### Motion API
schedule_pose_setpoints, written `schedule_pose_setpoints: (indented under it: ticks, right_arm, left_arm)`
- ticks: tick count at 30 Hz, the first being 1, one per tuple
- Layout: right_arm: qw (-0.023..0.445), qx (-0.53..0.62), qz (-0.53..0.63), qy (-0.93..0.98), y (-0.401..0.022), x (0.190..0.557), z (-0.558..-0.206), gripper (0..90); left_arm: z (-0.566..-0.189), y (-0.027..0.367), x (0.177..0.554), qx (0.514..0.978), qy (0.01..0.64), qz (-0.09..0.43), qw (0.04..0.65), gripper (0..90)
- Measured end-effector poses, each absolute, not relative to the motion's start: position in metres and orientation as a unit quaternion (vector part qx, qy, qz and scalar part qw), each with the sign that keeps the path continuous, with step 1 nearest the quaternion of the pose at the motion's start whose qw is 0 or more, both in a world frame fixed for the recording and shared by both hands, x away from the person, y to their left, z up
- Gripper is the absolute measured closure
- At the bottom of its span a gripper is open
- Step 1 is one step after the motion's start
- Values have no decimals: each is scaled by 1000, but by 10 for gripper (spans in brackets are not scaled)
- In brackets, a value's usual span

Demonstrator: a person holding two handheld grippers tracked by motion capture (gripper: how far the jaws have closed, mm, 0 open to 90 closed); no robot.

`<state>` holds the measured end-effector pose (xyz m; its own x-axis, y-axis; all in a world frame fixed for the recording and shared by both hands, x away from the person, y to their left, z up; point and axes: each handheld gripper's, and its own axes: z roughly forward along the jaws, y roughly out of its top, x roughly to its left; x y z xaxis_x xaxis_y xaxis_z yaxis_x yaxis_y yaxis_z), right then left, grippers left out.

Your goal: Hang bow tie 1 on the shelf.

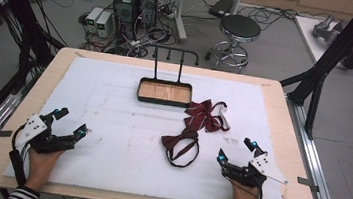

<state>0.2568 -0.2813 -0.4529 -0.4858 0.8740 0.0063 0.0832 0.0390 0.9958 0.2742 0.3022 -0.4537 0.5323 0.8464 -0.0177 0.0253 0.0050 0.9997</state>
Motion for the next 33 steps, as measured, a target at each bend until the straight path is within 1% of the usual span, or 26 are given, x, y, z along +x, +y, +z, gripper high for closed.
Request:
schedule_pose_setpoints:
  ticks: [11, 33]
  right_arm:
    - [347, 374, 578, 637, -281, 257, -453, 31]
    - [336, 393, 575, 634, -282, 260, -452, 31]
  left_arm:
    - [-454, 303, 274, 621, 349, 333, 617, 100]
    - [-454, 302, 274, 623, 349, 334, 615, 100]
